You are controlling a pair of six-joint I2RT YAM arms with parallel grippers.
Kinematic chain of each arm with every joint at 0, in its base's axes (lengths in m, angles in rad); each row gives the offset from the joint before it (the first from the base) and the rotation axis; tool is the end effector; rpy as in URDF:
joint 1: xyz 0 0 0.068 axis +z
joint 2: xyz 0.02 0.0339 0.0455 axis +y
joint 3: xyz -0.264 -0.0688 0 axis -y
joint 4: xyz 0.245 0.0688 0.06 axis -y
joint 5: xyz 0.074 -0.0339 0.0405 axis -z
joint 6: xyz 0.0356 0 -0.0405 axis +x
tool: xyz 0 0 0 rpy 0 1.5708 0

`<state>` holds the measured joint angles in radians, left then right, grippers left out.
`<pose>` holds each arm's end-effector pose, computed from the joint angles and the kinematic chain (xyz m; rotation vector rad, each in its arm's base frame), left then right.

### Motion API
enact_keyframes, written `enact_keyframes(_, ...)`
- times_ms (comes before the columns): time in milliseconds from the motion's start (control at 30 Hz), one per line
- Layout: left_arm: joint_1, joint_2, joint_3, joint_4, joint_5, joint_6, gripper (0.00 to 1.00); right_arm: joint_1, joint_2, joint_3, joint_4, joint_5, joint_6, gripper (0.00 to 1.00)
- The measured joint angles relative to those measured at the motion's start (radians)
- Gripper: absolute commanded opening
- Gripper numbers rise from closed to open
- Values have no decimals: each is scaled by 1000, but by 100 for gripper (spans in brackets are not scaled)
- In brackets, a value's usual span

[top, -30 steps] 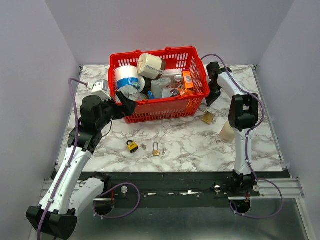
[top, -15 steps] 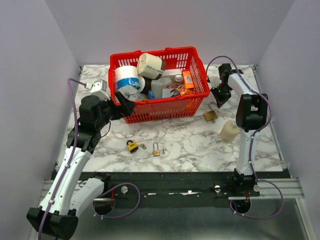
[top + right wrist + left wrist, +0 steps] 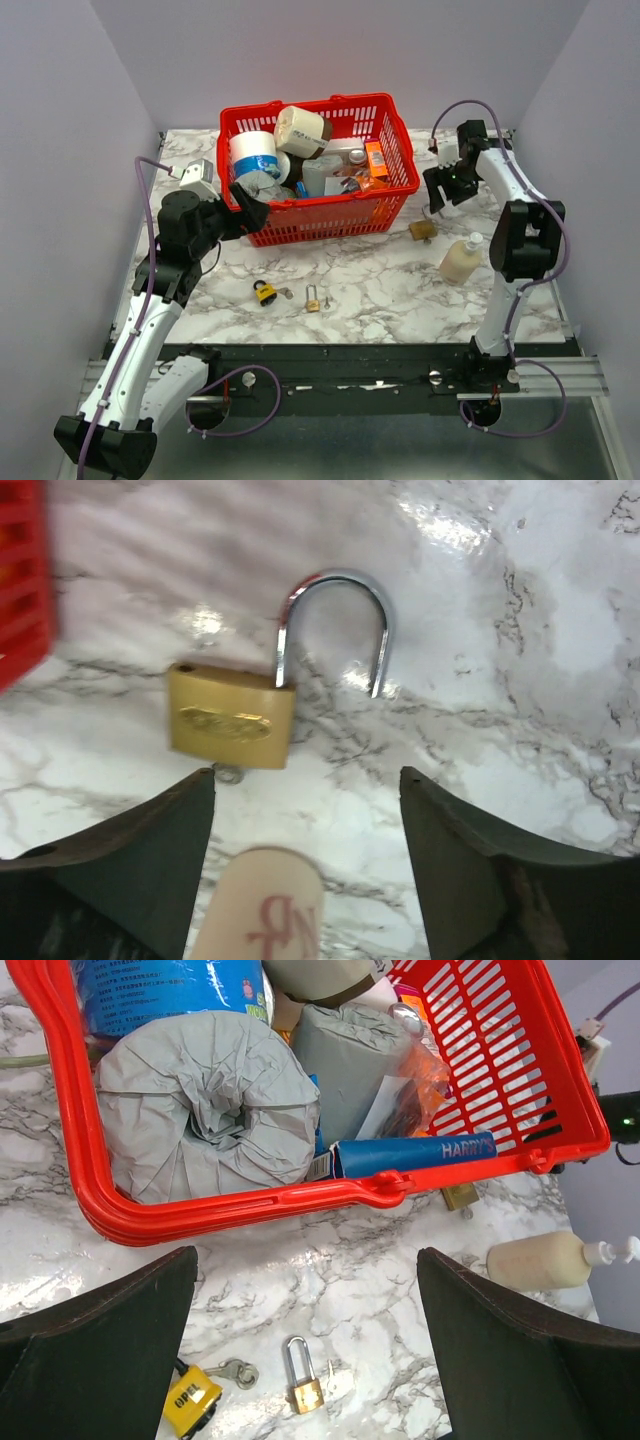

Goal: Lock with the key
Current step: Adjust the lock at the center of the board, then pick up the lock from the center of the board.

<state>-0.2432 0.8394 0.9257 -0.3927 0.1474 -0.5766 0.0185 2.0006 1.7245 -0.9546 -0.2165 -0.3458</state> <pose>0.1800 -0.0500 0.3579 -0.2175 1.9221 -0.6946 0.4182 0.0154 0.2419 -0.5513 2.7086 0.2190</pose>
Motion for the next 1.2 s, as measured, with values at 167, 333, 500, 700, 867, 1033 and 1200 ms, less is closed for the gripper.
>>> enact_keyframes(167,1,-3,0,-3,0,-7,99,32,-112,-143,89,-12,100,86)
enact_keyframes(333,1,-6,0,-6,0,-14,99,75,-105,-268,156,45,190,89)
enact_keyframes(500,2,-5,0,-6,0,-17,99,104,-88,-301,204,79,254,90)
enact_keyframes(700,2,-5,0,-6,0,-19,99,117,-37,-287,225,172,318,91)
enact_keyframes(867,2,-5,0,-6,1,-21,99,121,27,-257,213,227,362,91)
enact_keyframes(1033,2,-5,0,-6,3,-29,99,121,89,-151,162,239,380,91)
enact_keyframes(1200,7,0,0,-6,3,-30,99,121,95,-137,137,239,387,91)
